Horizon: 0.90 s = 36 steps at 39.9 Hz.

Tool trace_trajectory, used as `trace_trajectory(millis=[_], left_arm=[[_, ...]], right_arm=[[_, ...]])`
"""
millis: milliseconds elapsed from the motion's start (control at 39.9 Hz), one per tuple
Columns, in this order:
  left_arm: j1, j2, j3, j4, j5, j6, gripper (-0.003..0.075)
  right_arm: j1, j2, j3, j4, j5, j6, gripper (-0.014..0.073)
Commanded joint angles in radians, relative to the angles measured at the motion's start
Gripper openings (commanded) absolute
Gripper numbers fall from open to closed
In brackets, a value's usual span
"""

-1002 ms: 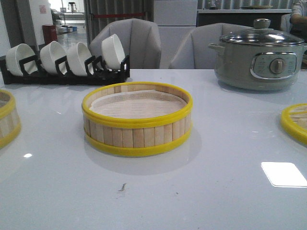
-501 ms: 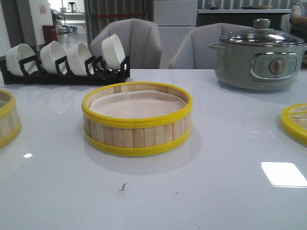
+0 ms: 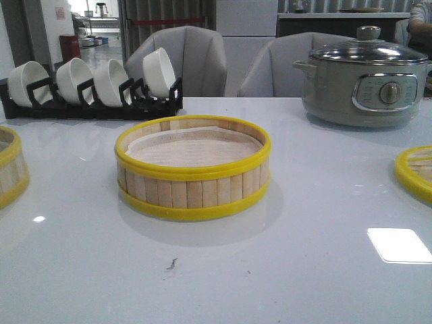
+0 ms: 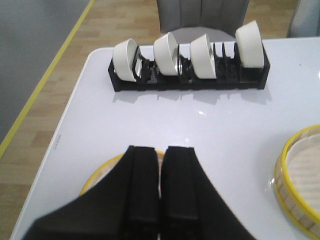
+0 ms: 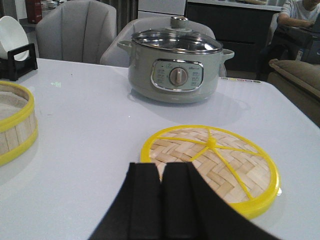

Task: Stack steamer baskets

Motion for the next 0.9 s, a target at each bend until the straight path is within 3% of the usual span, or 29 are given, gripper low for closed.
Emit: trace_trajectory(millis=[0,877], left_arm=[[0.0,0.011,-0.052,0.008,-0.002,0.031,0.0088],[0.0,0.02,-0.052,0.014,-0.049,0.044,0.0088]], right_arm=[[-0.008,-0.019,-0.016,-0.002,-0.083,-0.009,0.0031],[-0.008,-0.019,-0.016,-0.002,-0.083,-0.009,0.0031]])
